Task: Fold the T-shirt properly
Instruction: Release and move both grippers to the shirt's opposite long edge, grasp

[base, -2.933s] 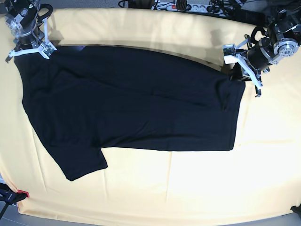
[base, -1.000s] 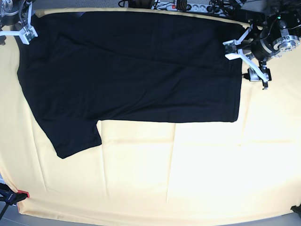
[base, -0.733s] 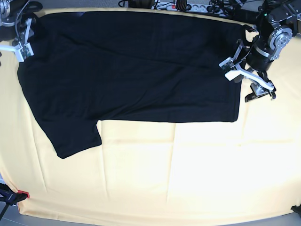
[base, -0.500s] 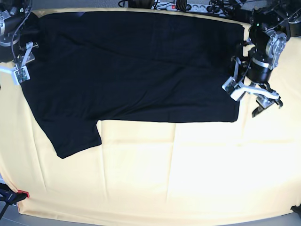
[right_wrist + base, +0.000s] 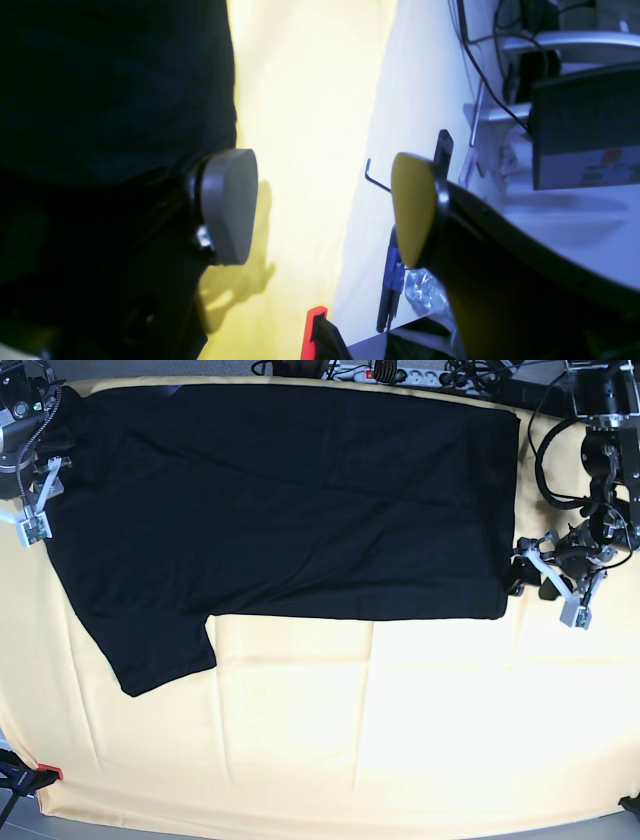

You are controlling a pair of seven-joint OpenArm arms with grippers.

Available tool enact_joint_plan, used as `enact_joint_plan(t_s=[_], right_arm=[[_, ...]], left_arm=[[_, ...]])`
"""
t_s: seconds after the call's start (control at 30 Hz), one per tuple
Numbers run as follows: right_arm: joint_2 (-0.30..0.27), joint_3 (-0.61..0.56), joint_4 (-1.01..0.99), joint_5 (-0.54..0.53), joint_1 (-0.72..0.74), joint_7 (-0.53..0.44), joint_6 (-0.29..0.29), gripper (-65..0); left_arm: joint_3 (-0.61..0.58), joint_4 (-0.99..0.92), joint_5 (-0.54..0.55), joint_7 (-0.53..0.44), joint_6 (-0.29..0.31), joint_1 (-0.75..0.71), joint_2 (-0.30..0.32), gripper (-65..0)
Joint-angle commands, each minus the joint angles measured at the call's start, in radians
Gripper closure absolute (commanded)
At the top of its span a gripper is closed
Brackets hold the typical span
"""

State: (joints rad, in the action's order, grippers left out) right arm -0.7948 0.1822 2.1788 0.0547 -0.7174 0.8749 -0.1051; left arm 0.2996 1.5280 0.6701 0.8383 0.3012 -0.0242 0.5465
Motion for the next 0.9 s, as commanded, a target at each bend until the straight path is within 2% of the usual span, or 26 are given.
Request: enact_joint_plan(t_s=[0.0,0.1,0.2,0.4,0.47,0.5,0.53,0.6,0.73,0.87], right_arm=[[-0.015,0.010,0.010,0.023,0.002,-0.013,-0.010,-43.5],[-0.014,0.010,0.010,0.023,0.002,-0.021,-0.010,-43.5],[-0.014,0.010,0.010,0.023,0.002,-0.024,-0.010,-43.5],[-0.014,0.010,0.010,0.023,0.003,-0.029,-0.010,-43.5],[-0.014,0.010,0.010,0.022,0.003,-0.038,-0.010,-43.5],[-0.014,0.010,0.010,0.022,0.003,-0.046,-0.011,-43.5],[-0.014,0.010,0.010,0.022,0.003,-0.056,-0.013,-43.5],[-0.014,0.010,0.010,0.022,0.003,-0.081,-0.032,-43.5],[0.001,0.008,0.009,-0.037,0.072,-0.098,-0.032,-43.5],[0.067,0.008,-0.053,-0.177,0.211,-0.140,0.043,-43.5]], left_arm=[[0.008,-0.038,0.052,0.003,0.035,0.039,0.015,-42.8],[0.008,-0.185,0.159,0.101,0.119,0.108,-0.003,-42.8],[0.008,-0.262,0.266,0.152,0.202,0.145,-0.019,-42.8],[0.007,-0.269,0.493,0.290,0.279,0.166,-0.045,-35.3],[0.007,-0.269,0.521,0.300,0.283,0.172,-0.048,-30.6],[0.008,-0.269,0.521,0.292,0.283,0.177,-0.048,-25.7],[0.008,-0.269,0.516,0.281,0.281,0.183,-0.048,-18.6],[0.008,-0.269,0.505,0.254,0.241,0.194,-0.047,0.0],[0.008,-0.269,0.434,0.174,0.193,0.225,-0.048,0.0],[0.007,-0.269,0.370,0.118,0.192,0.261,-0.053,0.0]])
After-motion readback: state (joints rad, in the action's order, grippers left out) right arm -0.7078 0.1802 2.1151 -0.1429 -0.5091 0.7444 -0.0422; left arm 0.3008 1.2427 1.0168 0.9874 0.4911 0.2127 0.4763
